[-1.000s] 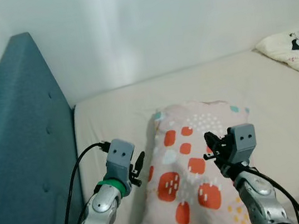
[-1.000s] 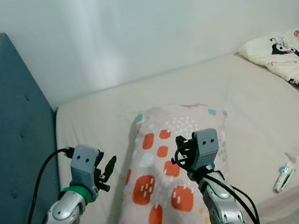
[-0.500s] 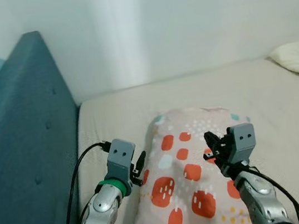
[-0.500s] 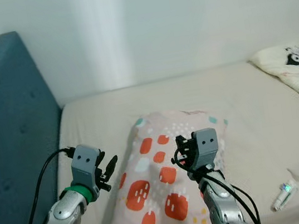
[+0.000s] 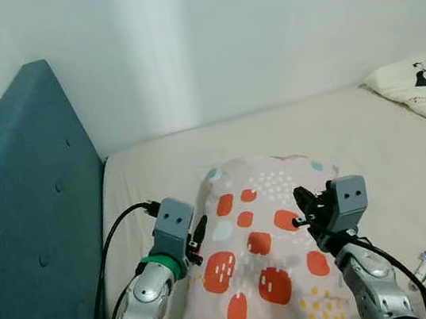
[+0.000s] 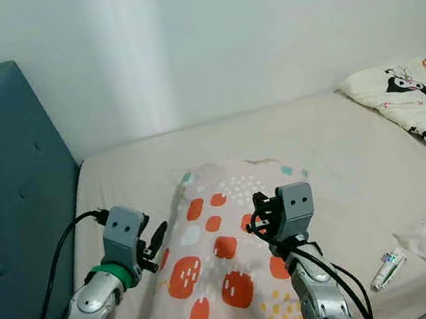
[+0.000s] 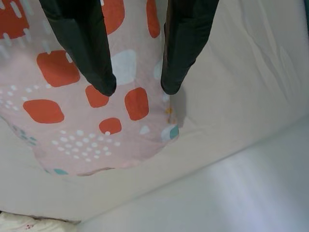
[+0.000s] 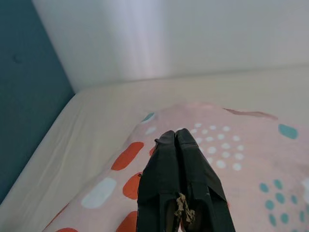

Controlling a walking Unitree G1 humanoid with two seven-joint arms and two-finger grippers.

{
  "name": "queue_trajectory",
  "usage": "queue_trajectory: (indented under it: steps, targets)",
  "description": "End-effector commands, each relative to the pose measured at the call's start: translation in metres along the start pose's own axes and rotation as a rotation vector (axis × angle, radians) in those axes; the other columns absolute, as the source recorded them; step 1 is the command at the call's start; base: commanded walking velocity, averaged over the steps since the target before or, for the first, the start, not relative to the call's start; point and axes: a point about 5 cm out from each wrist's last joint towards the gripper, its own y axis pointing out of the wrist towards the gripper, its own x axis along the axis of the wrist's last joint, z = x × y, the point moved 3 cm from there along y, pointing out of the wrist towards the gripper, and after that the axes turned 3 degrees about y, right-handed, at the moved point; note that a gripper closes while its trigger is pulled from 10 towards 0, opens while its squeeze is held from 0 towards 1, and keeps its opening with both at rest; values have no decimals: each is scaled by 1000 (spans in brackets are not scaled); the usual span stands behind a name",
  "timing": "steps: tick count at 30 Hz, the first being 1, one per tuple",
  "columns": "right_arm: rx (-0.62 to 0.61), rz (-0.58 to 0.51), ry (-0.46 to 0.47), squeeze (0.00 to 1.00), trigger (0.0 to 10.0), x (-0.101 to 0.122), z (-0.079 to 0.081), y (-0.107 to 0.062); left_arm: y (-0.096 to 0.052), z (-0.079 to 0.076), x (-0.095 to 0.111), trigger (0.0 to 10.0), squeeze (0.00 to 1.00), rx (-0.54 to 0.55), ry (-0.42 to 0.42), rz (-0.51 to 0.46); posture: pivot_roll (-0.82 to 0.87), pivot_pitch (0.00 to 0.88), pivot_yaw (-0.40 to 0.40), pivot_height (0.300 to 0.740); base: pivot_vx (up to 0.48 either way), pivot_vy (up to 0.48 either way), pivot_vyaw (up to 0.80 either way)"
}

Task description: Clean up the room

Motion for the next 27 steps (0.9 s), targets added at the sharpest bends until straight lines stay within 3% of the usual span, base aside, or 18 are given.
queue_trajectory:
  steps: [1, 6, 15, 18, 27]
  targets:
    - [-3, 19, 7, 0, 10000, -6, 0, -3, -2, 1, -7, 10000, 0, 3, 2, 23, -132, 25, 78, 740, 0, -480, 0]
    - [-4, 20, 8, 0, 10000, -6, 0, -4, -2, 2, -8, 10000, 0, 5, 1, 32, -132, 27, 78, 740, 0, -409, 0]
    - [80, 18, 107, 0, 10000, -4, 12, -3, 0, 1, -10, 10000, 0, 9, 2, 49, -135, 28, 80, 740, 0, 0, 0]
    - [128, 33, 118, 0, 10000, -6, 20, -4, 1, 1, -10, 10000, 0, 8, 5, 52, -136, 27, 80, 740, 0, 0, 0]
    - [146, 49, 125, 0, 10000, -8, 24, -6, 0, 2, -12, 10000, 0, 14, 3, 63, -134, 31, 82, 740, 0, 0, 0]
